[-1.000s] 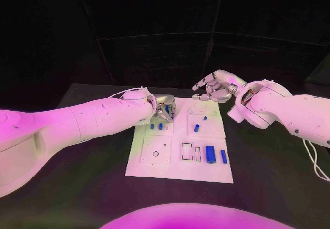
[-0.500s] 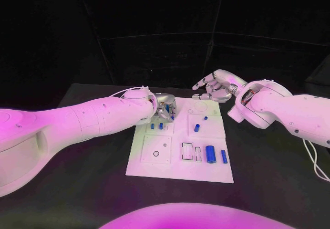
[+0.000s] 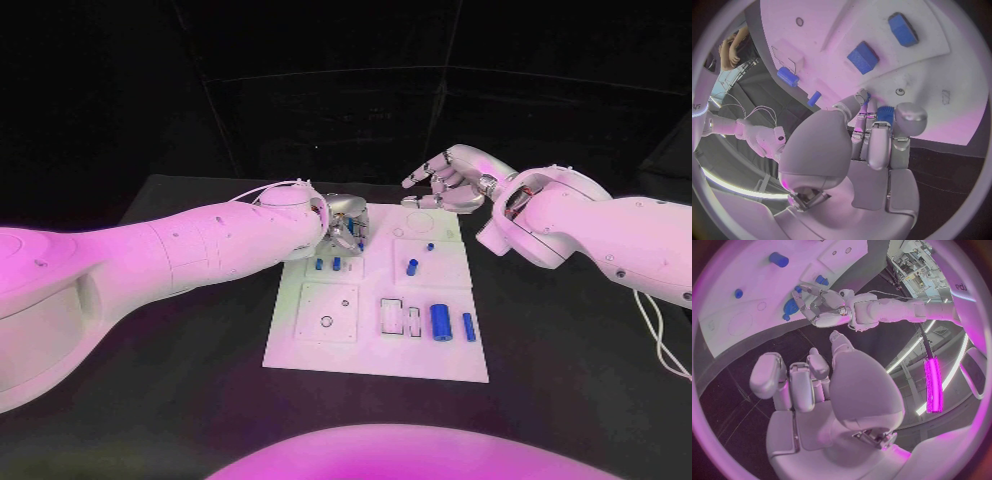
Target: Assemble the parts on the task board
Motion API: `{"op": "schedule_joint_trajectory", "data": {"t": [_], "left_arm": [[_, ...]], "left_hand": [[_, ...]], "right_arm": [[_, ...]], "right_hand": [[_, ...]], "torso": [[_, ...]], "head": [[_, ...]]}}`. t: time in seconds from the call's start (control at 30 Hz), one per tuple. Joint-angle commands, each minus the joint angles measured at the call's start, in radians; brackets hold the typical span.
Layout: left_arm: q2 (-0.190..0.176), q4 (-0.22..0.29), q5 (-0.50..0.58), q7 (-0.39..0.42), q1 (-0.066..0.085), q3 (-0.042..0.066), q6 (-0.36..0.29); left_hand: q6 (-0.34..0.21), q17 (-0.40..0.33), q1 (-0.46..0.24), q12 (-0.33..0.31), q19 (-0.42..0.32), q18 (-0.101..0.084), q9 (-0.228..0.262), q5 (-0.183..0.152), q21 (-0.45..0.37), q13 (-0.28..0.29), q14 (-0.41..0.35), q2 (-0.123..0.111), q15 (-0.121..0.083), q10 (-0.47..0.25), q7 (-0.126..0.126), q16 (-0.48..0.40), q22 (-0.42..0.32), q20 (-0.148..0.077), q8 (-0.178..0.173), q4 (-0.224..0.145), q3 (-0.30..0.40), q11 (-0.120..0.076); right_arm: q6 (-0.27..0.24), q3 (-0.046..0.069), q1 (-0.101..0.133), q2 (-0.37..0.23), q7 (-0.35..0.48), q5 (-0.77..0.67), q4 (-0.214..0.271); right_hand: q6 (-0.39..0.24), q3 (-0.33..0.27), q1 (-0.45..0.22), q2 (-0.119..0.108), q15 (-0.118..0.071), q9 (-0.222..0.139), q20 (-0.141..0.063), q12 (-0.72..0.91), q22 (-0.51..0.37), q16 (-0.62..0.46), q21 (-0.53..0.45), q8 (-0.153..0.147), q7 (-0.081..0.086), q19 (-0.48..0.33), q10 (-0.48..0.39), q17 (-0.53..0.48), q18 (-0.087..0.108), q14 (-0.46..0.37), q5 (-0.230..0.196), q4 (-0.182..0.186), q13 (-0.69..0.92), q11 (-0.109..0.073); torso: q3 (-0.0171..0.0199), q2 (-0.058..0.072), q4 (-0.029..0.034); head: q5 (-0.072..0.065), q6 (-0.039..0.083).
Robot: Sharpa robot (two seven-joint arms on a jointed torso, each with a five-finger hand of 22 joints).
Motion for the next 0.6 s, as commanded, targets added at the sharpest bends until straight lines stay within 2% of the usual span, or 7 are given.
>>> {"op": "schedule_joint_trajectory", "data": {"t": [0.03, 0.2, 0.37, 0.47, 0.53, 0.6], "left_arm": [[-0.001, 0.001, -0.008, 0.001, -0.005, -0.003, 0.0], [-0.012, 0.021, -0.006, 0.025, -0.005, -0.002, -0.039], [-0.036, 0.058, 0.009, 0.038, -0.004, 0.001, -0.077], [-0.053, 0.081, 0.02, 0.039, -0.004, 0.014, -0.094], [-0.071, 0.1, 0.027, 0.041, -0.004, 0.028, -0.107], [-0.08, 0.109, 0.033, 0.041, -0.004, 0.034, -0.112]], "left_hand": [[0.009, 0.001, 0.0, -0.004, 0.008, -0.012, -0.002, -0.001, 0.007, -0.002, 0.013, 0.011, -0.01, 0.01, -0.001, 0.003, 0.003, 0.001, -0.005, 0.0, 0.007, 0.0], [0.012, 0.002, -0.003, -0.006, 0.01, -0.013, -0.003, -0.001, 0.014, -0.004, 0.014, 0.01, -0.01, 0.013, -0.001, 0.004, 0.011, 0.0, -0.007, -0.002, 0.012, 0.001], [0.013, 0.004, -0.008, -0.009, 0.013, -0.015, -0.004, -0.001, 0.022, -0.006, 0.015, 0.006, -0.009, 0.015, 0.0, 0.006, 0.019, 0.0, -0.009, -0.004, 0.015, 0.002], [0.015, 0.004, -0.01, -0.01, 0.013, -0.015, -0.004, -0.001, 0.023, -0.008, 0.016, 0.005, -0.009, 0.016, 0.001, 0.007, 0.021, 0.0, -0.01, -0.004, 0.018, 0.002], [0.016, 0.004, -0.012, -0.012, 0.014, -0.016, -0.005, -0.001, 0.025, -0.009, 0.016, 0.004, -0.009, 0.017, 0.001, 0.007, 0.023, 0.0, -0.011, -0.005, 0.02, 0.002], [0.016, 0.004, -0.012, -0.012, 0.014, -0.016, -0.005, -0.001, 0.025, -0.009, 0.016, 0.004, -0.009, 0.017, 0.001, 0.007, 0.023, 0.0, -0.011, -0.005, 0.02, 0.002]], "right_arm": [[0.0, 0.001, 0.002, 0.0, 0.008, 0.003, 0.001], [0.0, 0.001, 0.002, 0.001, 0.008, 0.003, 0.0], [0.0, 0.001, 0.002, 0.001, 0.009, 0.003, -0.002], [0.0, 0.001, 0.002, 0.001, 0.009, 0.003, -0.002], [-0.001, 0.001, 0.002, 0.0, 0.01, 0.003, -0.003], [-0.001, 0.001, 0.002, 0.0, 0.01, 0.003, -0.003]], "right_hand": [[-0.006, -0.005, -0.001, 0.007, -0.006, -0.001, 0.002, -0.002, 0.0, -0.005, -0.006, 0.006, 0.0, -0.006, -0.004, 0.001, 0.017, 0.044, 0.006, -0.002, 0.001, -0.001], [-0.006, -0.005, -0.001, 0.007, -0.006, -0.001, 0.002, -0.002, 0.0, -0.005, -0.006, 0.006, 0.0, -0.006, -0.004, 0.001, 0.017, 0.044, 0.006, -0.002, 0.001, -0.001], [-0.006, -0.005, -0.001, 0.007, -0.006, -0.001, 0.002, -0.002, 0.0, -0.005, -0.006, 0.006, 0.0, -0.006, -0.004, 0.001, 0.017, 0.044, 0.006, -0.002, 0.001, -0.001], [-0.006, -0.005, -0.001, 0.007, -0.006, -0.001, 0.002, -0.002, 0.0, -0.005, -0.006, 0.006, 0.0, -0.006, -0.004, 0.001, 0.017, 0.044, 0.006, -0.002, 0.001, -0.001], [-0.006, -0.005, -0.001, 0.007, -0.006, -0.001, 0.002, -0.002, 0.0, -0.005, -0.006, 0.006, 0.0, -0.006, -0.004, 0.001, 0.017, 0.044, 0.006, -0.002, 0.001, -0.001], [-0.006, -0.005, -0.001, 0.007, -0.006, -0.001, 0.002, -0.002, 0.0, -0.005, -0.006, 0.006, 0.0, -0.006, -0.004, 0.001, 0.017, 0.044, 0.006, -0.002, 0.001, -0.001]], "torso": [[-0.0004, -0.001, 0.0008], [-0.0016, -0.001, 0.001], [-0.0006, -0.002, 0.0025], [-0.0004, -0.002, 0.0027], [-0.0011, -0.001, 0.0027], [-0.0015, -0.001, 0.0031]], "head": [[0.0, 0.001], [0.0, 0.003], [0.001, 0.006], [0.002, 0.008], [0.002, 0.011], [0.002, 0.011]]}}
